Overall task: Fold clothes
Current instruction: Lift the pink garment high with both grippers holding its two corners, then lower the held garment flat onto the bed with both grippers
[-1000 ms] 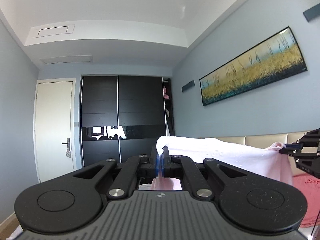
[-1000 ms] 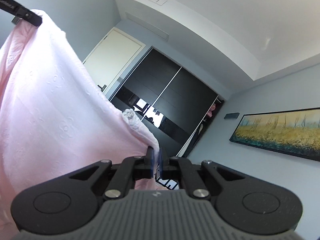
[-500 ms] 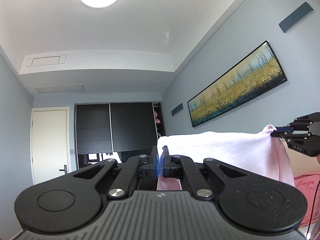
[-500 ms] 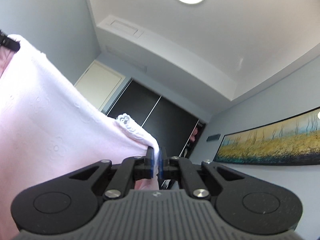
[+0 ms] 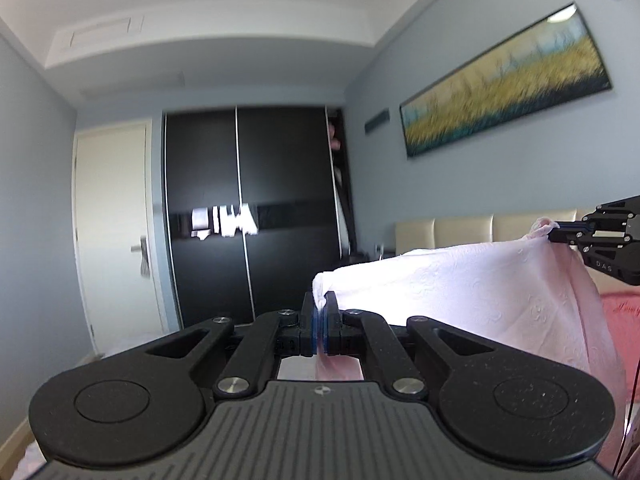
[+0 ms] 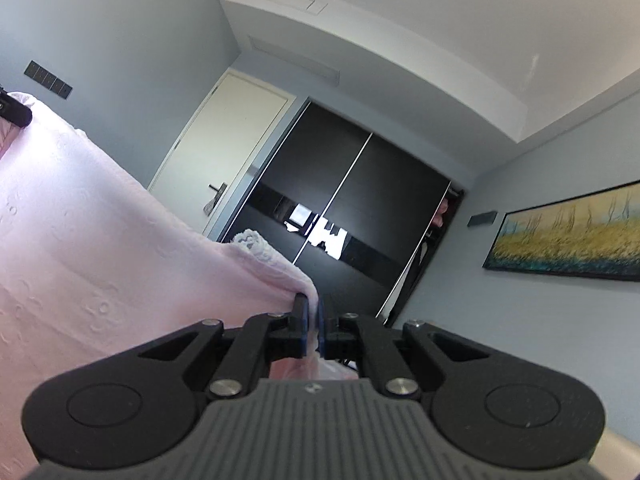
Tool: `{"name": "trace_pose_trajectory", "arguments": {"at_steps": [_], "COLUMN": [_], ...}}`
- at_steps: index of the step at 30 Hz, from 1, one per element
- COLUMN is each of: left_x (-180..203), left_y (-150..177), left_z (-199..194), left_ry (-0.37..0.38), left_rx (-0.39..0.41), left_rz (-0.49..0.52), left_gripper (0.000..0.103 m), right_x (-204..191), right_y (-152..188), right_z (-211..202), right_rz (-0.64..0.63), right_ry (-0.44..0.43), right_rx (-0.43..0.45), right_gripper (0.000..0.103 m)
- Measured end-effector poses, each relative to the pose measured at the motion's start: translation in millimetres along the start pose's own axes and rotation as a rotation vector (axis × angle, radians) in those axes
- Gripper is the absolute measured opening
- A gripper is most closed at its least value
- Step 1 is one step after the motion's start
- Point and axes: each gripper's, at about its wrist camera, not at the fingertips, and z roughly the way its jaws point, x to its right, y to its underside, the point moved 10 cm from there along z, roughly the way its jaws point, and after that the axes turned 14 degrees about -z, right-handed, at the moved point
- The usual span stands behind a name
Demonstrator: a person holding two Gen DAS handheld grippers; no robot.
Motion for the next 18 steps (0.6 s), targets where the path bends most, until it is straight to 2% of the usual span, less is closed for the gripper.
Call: {"name": "trace_pose_trajectory", "arguments": {"at_steps": [8, 18], "left_x": [-48.3, -106.4], "left_y": [72.3, 147.8], "left_z": [112.2, 236.7], "left_ry": [-0.065, -0.139], "left_rx": [-0.177, -0.325], "left_rz": [-0.012, 0.018], "left_gripper": [0.001, 0.001], "right_x": [-51.0, -122.7], "right_y": [60.8, 141.4], "right_z": [114.2, 256.3], "right_rz": [0.036, 0.033], "right_ry": [-0.107, -0.201], "right_rx": [-0.151, -0.311], "right_gripper": [0.005, 0.005]}}
